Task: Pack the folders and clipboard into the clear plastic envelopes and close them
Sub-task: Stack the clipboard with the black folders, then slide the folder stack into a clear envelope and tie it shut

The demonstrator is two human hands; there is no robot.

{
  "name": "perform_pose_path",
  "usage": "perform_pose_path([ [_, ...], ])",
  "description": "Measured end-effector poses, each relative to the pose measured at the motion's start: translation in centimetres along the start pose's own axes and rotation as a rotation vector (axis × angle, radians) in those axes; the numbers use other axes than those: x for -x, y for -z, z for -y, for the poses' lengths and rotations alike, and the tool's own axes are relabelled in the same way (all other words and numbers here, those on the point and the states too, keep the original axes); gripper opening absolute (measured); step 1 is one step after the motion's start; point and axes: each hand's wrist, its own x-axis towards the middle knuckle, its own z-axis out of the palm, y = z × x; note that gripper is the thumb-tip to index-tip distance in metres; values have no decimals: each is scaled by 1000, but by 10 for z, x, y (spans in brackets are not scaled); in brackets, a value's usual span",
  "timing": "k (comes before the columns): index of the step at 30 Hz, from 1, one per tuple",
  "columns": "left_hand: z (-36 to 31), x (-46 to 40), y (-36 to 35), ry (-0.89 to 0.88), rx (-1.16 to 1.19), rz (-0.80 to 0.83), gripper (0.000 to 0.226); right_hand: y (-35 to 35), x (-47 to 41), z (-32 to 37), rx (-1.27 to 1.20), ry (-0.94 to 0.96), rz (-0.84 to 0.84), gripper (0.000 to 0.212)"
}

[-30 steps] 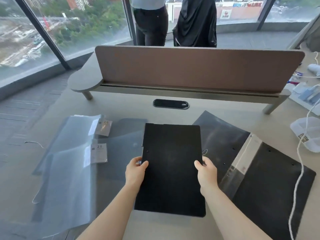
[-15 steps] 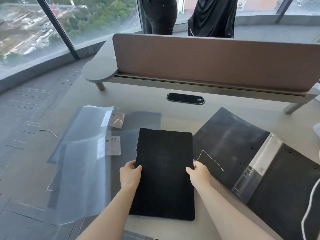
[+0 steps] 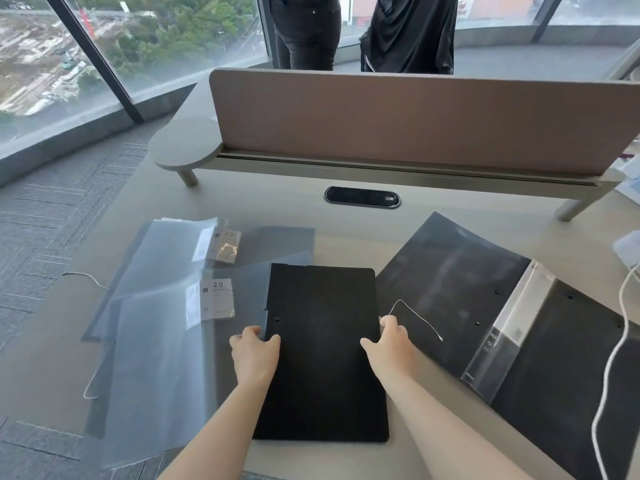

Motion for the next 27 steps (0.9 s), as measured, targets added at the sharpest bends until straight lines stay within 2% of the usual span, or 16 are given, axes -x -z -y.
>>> perform_pose_path([
  [3,-13,8,-2,-169,-86,-135,45,10,0,-2,-89,21,-44,25],
  [6,-38,18,-16,-373,-110,-143,37,32,-4,-9,-149,43,-126,15],
  [10,-77,41,-53,-558,-108,6,30,74,-17,-35,-169,54,-224,20],
  [18,-126,99,-139,-727,-172,354,33,161,-52,-97,-149,11,-292,35],
  [23,-147,126,-187,-797,-267,452,43,196,-82,-130,-59,-3,-254,42],
  [27,-162,139,-218,-796,-395,501,60,214,-107,-146,65,31,-233,48],
])
